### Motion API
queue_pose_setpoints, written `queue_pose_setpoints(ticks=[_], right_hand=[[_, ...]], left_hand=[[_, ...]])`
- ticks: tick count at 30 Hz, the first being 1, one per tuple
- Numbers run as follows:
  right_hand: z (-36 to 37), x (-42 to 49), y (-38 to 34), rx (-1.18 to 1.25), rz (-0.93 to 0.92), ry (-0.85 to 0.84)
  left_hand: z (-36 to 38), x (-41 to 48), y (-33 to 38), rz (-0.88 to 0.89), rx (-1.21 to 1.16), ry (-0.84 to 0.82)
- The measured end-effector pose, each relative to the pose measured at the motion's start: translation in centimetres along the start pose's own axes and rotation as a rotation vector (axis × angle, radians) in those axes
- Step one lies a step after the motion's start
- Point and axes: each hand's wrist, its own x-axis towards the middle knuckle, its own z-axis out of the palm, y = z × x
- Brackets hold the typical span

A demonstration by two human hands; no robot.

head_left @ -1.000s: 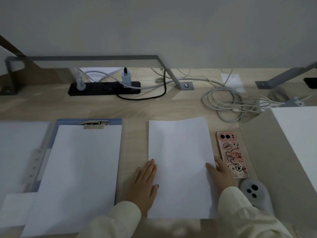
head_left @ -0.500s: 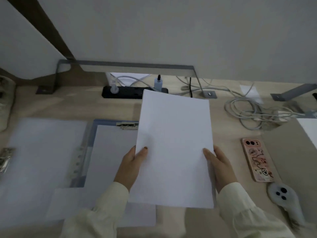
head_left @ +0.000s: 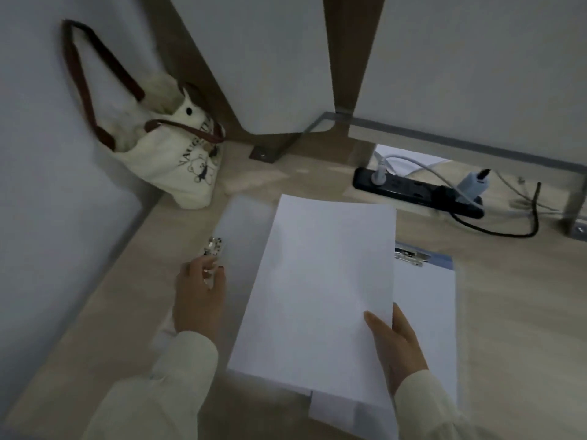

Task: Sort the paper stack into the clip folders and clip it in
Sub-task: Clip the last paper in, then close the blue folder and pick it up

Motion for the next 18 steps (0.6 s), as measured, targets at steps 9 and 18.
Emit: queue_pose_setpoints(ticks=[9, 18], right_hand=[[2.7, 0.3, 1.8, -0.015, 0.068, 0.005], [2.9, 0.3, 2.3, -0.056, 0.092, -0.045]], left_hand=[[-2.1, 3.9, -4.2, -0.065, 0.38, -0.121], [-4.3, 1.6, -6.1, -0.357, -0.362, -0.513]])
